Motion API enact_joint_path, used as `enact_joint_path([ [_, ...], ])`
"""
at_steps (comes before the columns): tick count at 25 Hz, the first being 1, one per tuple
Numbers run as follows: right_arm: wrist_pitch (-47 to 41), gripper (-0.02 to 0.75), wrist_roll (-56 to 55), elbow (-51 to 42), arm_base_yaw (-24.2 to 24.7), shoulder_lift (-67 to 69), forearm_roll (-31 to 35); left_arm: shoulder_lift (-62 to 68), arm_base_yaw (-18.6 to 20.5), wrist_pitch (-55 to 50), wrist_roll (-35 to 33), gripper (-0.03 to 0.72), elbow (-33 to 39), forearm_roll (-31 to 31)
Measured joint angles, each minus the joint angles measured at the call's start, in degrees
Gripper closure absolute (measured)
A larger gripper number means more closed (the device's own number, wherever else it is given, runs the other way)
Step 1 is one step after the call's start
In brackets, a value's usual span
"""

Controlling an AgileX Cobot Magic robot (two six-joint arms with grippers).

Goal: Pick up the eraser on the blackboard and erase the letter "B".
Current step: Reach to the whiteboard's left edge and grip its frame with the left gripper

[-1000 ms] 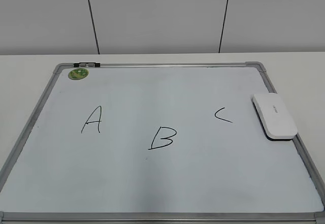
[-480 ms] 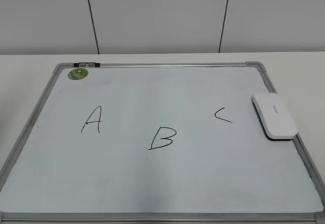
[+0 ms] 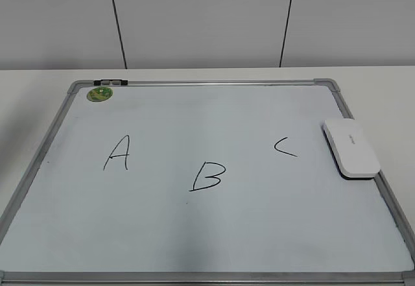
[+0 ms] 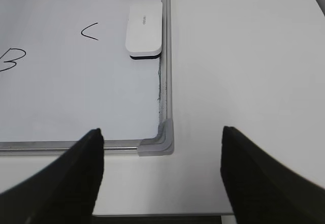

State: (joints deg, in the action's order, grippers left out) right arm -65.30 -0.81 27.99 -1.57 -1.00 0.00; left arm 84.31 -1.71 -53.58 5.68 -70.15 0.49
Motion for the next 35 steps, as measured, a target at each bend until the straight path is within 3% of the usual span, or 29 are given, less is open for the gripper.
enact_joint_path([
  [12, 0.0, 0.204, 0.0, 0.0, 0.0, 0.0, 0.0, 15.0, 0.0, -4.0, -3.1, 0.446, -4.9, 0.0],
  [26, 0.0, 0.204, 0.0, 0.0, 0.0, 0.0, 0.0, 33.2, 0.0, -4.0, -4.8, 0.446, -17.6, -1.6],
  [35, 0.0, 0.204, 0.0, 0.0, 0.0, 0.0, 0.0, 37.4, 0.5, -3.9, -5.7, 0.446, -18.4, -2.6],
])
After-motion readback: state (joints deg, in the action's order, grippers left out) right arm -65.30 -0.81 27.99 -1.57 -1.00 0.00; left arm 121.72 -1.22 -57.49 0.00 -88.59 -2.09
